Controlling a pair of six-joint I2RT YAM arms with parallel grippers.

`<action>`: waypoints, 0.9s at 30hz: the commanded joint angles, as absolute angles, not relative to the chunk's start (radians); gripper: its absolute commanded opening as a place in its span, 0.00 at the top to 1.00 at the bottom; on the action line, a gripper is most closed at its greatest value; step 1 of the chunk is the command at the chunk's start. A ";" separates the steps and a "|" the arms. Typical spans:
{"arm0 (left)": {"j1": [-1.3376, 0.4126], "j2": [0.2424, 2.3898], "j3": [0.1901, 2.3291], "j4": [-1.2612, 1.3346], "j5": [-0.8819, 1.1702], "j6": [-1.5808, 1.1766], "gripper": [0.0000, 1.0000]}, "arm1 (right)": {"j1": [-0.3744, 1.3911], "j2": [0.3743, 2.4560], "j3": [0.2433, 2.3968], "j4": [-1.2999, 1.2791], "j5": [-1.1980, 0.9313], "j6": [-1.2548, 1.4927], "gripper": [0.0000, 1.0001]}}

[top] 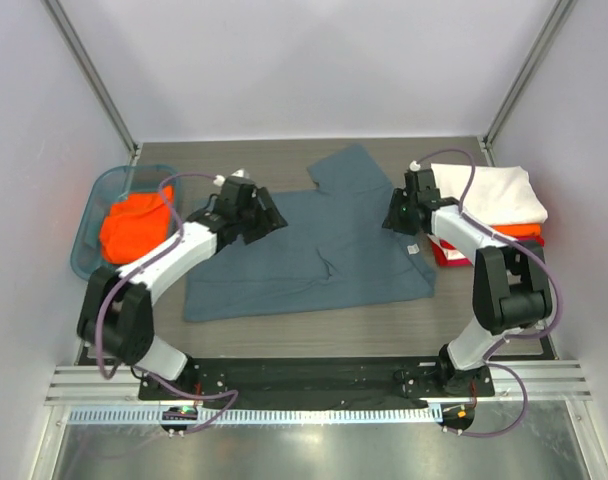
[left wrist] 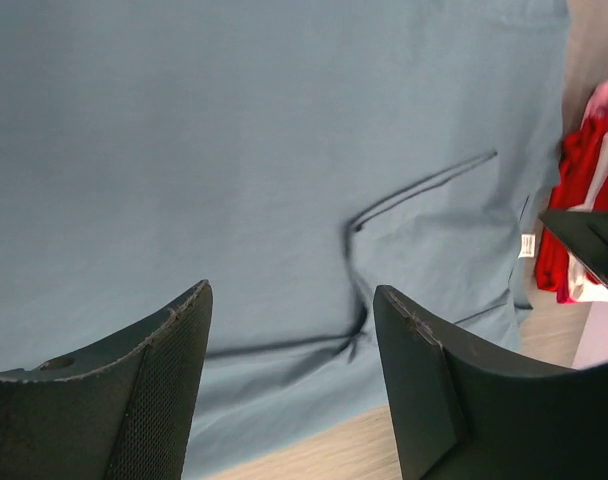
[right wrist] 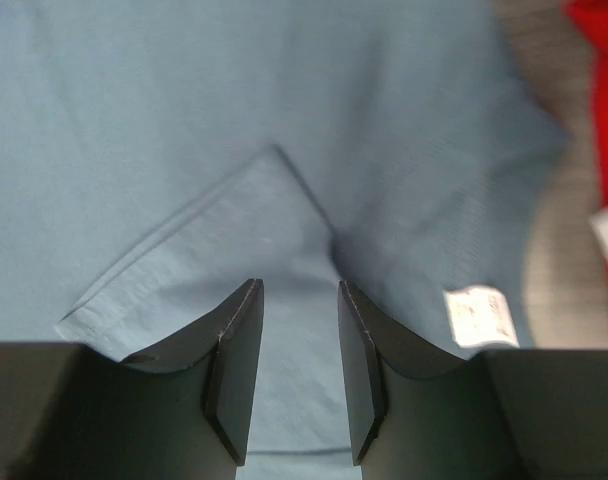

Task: Fold and stack the t-shirts
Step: Fold the tshirt

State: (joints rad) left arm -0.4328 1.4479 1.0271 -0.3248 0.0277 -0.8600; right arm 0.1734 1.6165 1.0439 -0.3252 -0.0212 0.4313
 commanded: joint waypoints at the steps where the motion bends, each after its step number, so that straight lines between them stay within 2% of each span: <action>1: -0.501 1.564 1.138 -0.232 0.034 -0.859 0.34 | 0.221 1.676 1.137 -0.291 -0.009 0.379 0.59; 7: -0.615 1.791 1.330 -0.247 0.012 -0.831 0.38 | 0.248 1.779 1.221 -0.308 0.060 0.362 0.59; 11: -0.624 1.873 1.377 -0.252 0.025 -0.865 0.40 | 0.253 1.828 1.246 -0.316 0.087 0.353 0.59; 25: -0.667 1.970 1.402 -0.278 0.009 -0.887 0.44 | 0.255 1.907 1.279 -0.313 0.044 0.347 0.63; 27: -0.669 1.982 1.405 -0.276 0.021 -0.893 0.48 | 0.255 1.908 1.279 -0.311 0.043 0.345 0.69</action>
State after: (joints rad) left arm -0.6609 1.9682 1.3651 -0.2844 0.0196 -0.8833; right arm 0.2504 1.9121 1.2396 -0.3225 0.0521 0.3588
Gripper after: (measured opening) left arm 0.541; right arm 0.327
